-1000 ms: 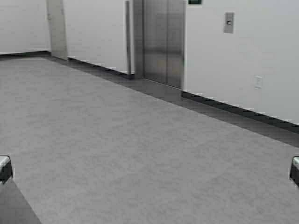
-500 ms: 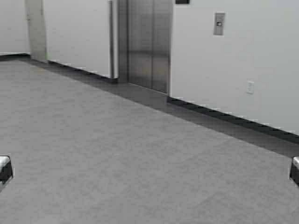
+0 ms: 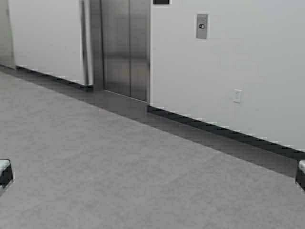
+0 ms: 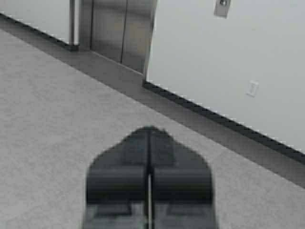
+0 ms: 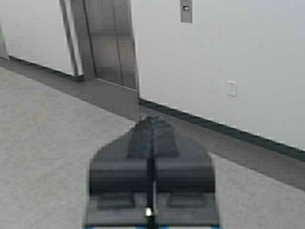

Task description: Navigate to elevator, push the call button, then enter the elevator

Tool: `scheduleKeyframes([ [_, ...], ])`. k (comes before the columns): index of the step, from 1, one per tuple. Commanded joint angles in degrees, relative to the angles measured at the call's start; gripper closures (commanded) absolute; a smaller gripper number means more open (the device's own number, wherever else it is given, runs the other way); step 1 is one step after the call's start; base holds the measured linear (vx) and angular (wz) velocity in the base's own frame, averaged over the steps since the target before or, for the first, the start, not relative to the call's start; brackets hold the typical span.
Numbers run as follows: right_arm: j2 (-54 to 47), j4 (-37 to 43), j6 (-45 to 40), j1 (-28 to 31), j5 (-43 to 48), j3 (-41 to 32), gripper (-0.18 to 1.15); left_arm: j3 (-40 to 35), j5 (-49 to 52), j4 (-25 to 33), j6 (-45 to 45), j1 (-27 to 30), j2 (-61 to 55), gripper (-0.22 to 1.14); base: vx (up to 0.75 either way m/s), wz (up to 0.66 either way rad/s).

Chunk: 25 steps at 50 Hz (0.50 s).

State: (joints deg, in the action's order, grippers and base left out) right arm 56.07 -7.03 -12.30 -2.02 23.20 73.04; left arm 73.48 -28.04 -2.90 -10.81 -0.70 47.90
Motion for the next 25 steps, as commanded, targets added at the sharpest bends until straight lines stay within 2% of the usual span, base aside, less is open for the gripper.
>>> scheduleKeyframes([
  [1,-0.62,0.09,0.0,0.0,0.26,-1.32,0.92,-1.58,-0.53,-0.18,-0.18,0.09,-0.79,0.89,0.6,-0.11],
  [25,-0.62,0.09,-0.44,0.0,0.18,-0.88,0.92,-1.32,-0.53,-0.18,-0.18,0.09,1.41,0.89,0.62,-0.2],
])
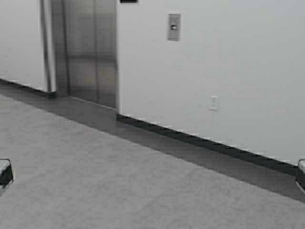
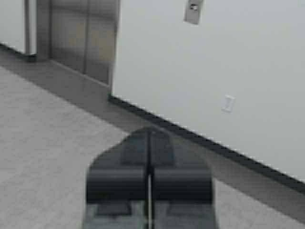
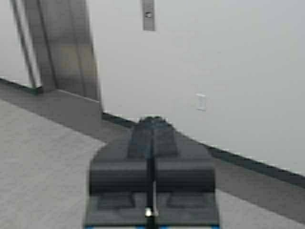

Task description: Navigate to elevator, push the call button, then enter the elevator

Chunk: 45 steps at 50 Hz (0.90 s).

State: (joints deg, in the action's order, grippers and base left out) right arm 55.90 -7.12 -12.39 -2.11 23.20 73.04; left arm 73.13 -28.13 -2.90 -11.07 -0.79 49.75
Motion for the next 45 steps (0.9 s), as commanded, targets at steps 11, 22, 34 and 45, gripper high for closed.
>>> scheduleKeyframes([
  [11,1.58,0.18,-0.53,0.09,0.26,-0.62,0.92,-1.23,-0.44,-0.18,-0.35,0.18,-1.05,0.89,0.63,-0.17],
  [22,2.64,0.18,0.0,0.09,0.18,0.18,0.92,-1.05,-0.44,-0.18,-0.7,0.18,-1.05,0.89,0.62,0.07],
  [34,3.08,0.18,0.09,0.09,0.18,0.0,0.92,-0.97,-0.53,-0.18,-0.97,0.18,-0.44,0.89,0.63,0.05],
  [45,3.25,0.18,0.09,0.09,0.18,0.0,0.92,-0.09,-0.53,-0.09,-0.88,0.18,1.05,0.89,0.61,-0.04],
])
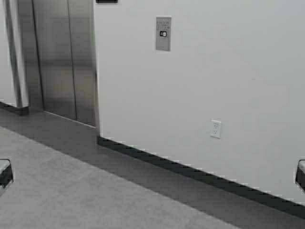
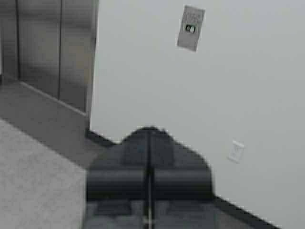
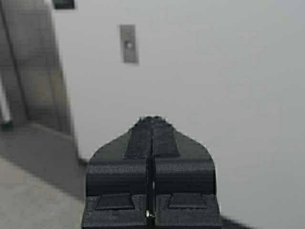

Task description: Navigate to elevator, push the call button, then enter the elevator

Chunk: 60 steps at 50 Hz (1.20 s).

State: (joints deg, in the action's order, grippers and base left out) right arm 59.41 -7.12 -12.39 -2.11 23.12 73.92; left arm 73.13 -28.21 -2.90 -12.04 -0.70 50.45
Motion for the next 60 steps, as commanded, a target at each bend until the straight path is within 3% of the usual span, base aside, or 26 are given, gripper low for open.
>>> scheduleKeyframes([
  [1,-0.26,0.18,0.09,0.09,0.35,-0.88,0.92,0.0,-0.44,0.0,0.09,0.09,0.44,0.89,0.6,-0.06],
  [18,-0.44,0.18,-0.18,0.09,0.26,-1.58,0.92,0.18,-0.44,0.0,0.26,0.09,-0.26,0.89,0.59,0.0],
  [48,-0.18,-3.16,0.26,0.09,-0.18,-1.67,0.92,-0.44,-0.44,0.18,-1.05,0.09,0.18,0.89,0.54,0.27],
  [60,-0.18,-4.13,1.85,0.09,-10.11,-2.81,0.91,-0.62,-0.44,-0.09,-2.72,0.09,-0.35,0.89,0.5,0.19],
])
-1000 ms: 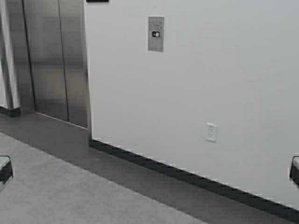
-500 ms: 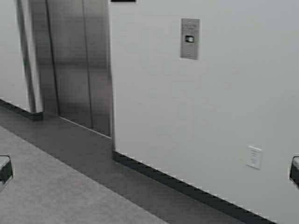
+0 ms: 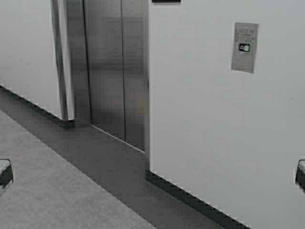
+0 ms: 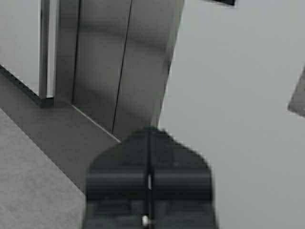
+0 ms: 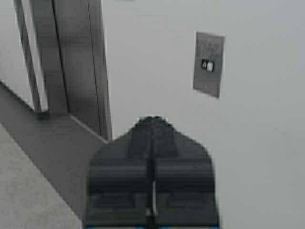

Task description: Navigate to elevator, push the call button, then enter the elevator

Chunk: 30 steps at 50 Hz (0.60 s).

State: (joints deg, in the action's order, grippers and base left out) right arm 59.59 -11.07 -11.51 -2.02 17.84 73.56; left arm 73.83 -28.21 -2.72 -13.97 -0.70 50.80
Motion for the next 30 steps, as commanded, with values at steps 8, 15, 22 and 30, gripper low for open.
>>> scheduleKeyframes([
  [8,-0.7,-0.26,3.34,0.0,-12.13,-4.04,0.91,-1.23,-0.44,-0.26,-1.14,-0.88,-0.62,0.89,0.48,0.11],
  [15,-2.99,-0.26,3.87,0.0,-13.89,-5.45,0.91,-1.49,-0.44,-0.35,-1.05,-2.99,-0.62,0.89,0.45,0.1],
  [22,-6.5,-2.11,3.96,0.0,-19.16,-8.44,0.91,-1.41,-0.44,-0.35,-0.79,-4.13,-0.26,0.89,0.44,0.07],
  [30,-8.44,-6.86,3.96,0.0,-28.65,-13.01,0.91,-0.97,0.44,-0.18,-0.53,-4.13,1.93,0.89,0.39,0.08],
])
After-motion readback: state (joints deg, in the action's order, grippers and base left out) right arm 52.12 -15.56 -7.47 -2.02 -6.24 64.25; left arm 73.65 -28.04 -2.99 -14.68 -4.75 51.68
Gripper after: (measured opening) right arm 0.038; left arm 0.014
